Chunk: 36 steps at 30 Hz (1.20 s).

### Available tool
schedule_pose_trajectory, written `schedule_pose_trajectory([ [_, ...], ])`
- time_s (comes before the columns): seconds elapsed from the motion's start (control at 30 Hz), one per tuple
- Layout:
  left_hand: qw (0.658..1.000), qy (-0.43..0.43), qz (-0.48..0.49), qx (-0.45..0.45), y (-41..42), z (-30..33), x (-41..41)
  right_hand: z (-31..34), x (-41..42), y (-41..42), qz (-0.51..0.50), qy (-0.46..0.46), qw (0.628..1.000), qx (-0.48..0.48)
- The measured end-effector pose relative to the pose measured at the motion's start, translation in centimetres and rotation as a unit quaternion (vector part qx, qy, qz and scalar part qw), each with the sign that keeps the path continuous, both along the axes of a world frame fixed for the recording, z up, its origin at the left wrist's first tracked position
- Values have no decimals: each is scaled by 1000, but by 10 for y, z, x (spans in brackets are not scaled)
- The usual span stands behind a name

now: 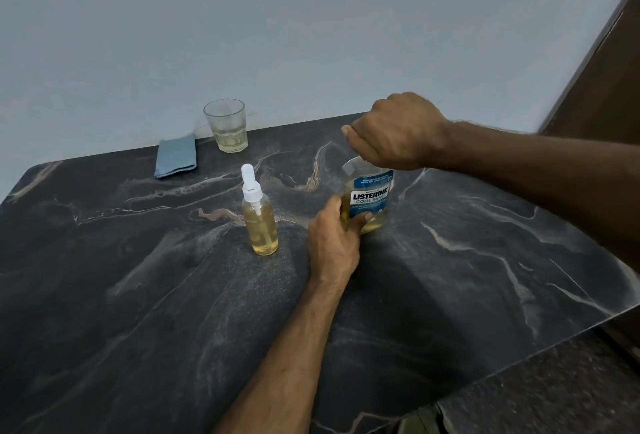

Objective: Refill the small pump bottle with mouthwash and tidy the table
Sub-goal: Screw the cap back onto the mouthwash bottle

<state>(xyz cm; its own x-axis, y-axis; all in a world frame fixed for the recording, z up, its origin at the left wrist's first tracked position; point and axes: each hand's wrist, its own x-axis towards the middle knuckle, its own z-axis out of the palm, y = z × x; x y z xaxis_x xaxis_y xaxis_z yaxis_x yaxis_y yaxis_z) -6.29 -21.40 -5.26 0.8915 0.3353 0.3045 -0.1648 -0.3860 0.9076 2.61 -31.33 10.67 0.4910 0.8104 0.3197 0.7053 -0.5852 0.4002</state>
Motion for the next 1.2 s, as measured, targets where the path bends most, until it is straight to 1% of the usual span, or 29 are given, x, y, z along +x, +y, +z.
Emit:
schedule_pose_trajectory([
  [0.17,999,12,-34,-31,4,2,-1,-2,1,1,-18,21,999,26],
  [0.27,998,23,-47,-43,7,2,-1,-3,-1,-2,-30,73,996,47],
  [0.33,997,23,-53,-44,6,3,-1,-5,-6,-8,-35,132,987,86],
  [0.4,997,20,-55,-43,6,3,-2,-13,-11,-19,-25,177,968,173],
  [0.43,997,21,-57,-41,7,4,-2,-19,-15,-24,-18,197,951,237],
  [0.47,997,24,-58,-40,7,4,-3,-27,-19,-29,-11,215,925,312],
  [0.5,997,29,-60,-41,8,4,-3,-36,-23,-33,-5,238,887,397],
  [0.53,997,33,-62,-44,8,4,-3,-45,-26,-35,-3,273,836,477],
  [0.57,996,36,-63,-51,8,4,-3,-54,-29,-37,-10,313,785,535],
  [0.6,996,36,-61,-60,8,4,-3,-64,-31,-39,-21,356,744,565],
  [0.63,995,35,-56,-72,8,3,-3,-75,-33,-39,-27,400,717,570],
  [0.7,993,35,-47,-106,9,2,-1,-97,-38,-40,-19,479,695,536],
  [0.77,990,31,-41,-128,9,1,1,-116,-41,-37,-4,524,690,500],
  [0.8,991,27,-37,-129,10,1,1,-123,-43,-35,-2,521,698,491],
  [0.9,992,16,-29,-118,9,0,2,-138,-42,-31,-18,474,736,483],
  [1.03,994,18,-18,-102,10,-3,3,-145,-38,-34,-44,435,753,492],
  [1.1,996,23,-4,-83,10,-4,3,-147,-36,-41,-68,412,754,506],
  [1.2,998,23,6,-64,10,-4,3,-150,-32,-57,-103,371,738,555],
])
